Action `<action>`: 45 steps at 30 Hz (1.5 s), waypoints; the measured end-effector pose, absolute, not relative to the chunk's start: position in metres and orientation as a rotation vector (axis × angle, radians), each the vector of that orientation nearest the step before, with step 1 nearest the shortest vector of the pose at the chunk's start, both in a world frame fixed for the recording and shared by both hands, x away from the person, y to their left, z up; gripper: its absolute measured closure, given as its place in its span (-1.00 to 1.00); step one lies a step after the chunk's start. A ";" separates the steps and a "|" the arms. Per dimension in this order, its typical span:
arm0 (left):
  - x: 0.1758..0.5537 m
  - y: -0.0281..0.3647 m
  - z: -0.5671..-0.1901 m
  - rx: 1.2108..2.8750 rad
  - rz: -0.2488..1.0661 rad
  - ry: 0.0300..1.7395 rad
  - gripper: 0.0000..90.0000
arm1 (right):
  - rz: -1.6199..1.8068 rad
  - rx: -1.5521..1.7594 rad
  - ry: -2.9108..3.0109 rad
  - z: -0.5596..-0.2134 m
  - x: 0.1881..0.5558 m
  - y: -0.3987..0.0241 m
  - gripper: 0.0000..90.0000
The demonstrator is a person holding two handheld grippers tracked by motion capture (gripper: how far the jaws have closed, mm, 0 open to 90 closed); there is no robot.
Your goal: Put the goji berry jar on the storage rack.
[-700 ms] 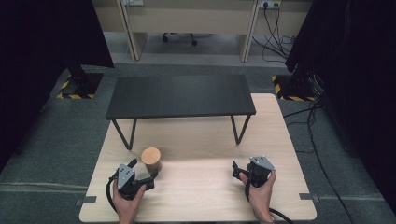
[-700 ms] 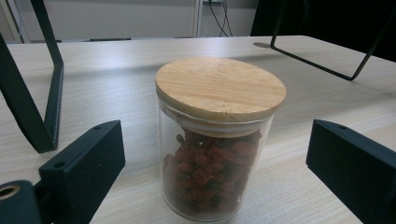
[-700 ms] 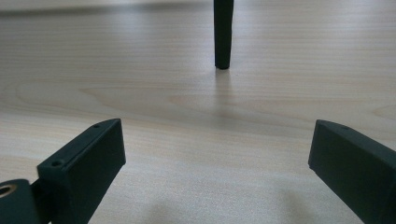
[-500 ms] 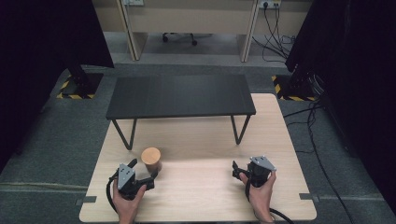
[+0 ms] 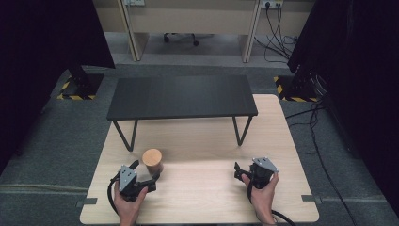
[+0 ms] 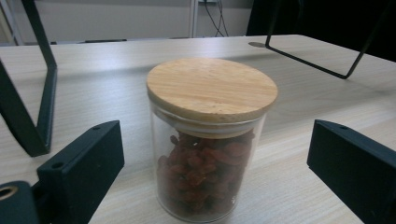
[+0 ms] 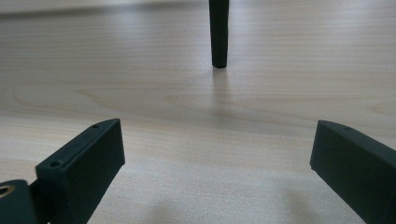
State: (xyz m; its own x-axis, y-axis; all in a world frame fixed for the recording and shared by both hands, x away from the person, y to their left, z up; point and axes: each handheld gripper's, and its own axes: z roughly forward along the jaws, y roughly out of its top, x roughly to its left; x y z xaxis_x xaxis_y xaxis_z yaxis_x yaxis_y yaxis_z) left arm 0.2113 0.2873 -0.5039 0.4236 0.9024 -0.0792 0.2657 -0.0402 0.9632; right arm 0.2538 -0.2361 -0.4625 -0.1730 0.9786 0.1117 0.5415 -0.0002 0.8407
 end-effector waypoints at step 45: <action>0.242 0.249 -0.479 1.717 0.763 1.212 -0.44 | 1.090 1.561 1.766 -0.463 0.253 -0.237 -0.92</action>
